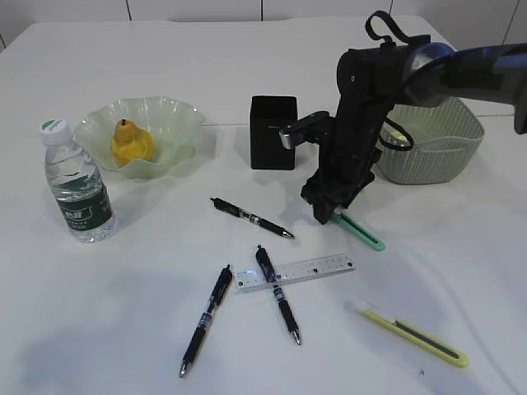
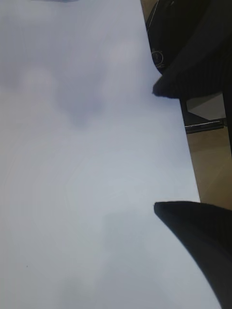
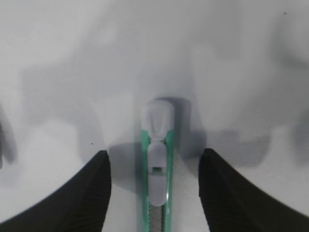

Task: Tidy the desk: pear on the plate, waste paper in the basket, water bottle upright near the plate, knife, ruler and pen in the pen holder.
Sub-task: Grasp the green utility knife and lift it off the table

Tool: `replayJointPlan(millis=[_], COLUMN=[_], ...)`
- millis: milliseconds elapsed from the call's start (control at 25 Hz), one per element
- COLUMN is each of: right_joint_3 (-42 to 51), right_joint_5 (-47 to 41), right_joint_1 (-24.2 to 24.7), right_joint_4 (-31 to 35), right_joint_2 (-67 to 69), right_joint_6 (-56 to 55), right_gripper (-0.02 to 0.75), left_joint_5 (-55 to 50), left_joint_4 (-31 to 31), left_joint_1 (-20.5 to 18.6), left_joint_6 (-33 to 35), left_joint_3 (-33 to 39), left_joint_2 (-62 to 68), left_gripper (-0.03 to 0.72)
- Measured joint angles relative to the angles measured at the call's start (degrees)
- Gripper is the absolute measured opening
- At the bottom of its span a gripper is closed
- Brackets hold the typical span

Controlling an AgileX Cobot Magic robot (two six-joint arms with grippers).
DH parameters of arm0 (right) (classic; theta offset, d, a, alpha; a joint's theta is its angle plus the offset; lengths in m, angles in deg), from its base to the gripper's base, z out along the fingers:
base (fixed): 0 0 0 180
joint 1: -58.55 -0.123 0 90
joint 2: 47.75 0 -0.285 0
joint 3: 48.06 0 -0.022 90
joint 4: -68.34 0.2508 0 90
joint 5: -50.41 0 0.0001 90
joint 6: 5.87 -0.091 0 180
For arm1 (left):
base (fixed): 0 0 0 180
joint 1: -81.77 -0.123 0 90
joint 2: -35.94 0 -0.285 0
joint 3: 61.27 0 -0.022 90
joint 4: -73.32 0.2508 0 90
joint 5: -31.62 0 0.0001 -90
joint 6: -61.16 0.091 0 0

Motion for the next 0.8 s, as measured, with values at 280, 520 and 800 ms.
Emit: replayJointPlan(millis=[280, 520, 800], right_joint_3=[0.0, 0.0, 0.0], right_joint_5=[-1.21, -3.23, -4.81], right_joint_1=[0.1, 0.1, 0.1], right_joint_4=[0.42, 0.42, 0.07], right_joint_2=[0.38, 0.38, 0.38], right_joint_6=[0.0, 0.0, -0.13], right_gripper=[0.459, 0.459, 0.459], left_joint_5=[0.0, 0.0, 0.0], left_joint_4=[-0.1, -0.12, -0.12], left_joint_1=[0.0, 0.0, 0.0], left_joint_6=[0.0, 0.0, 0.0], left_joint_3=[0.0, 0.0, 0.0], left_joint_2=[0.0, 0.0, 0.0], left_gripper=[0.466, 0.466, 0.466])
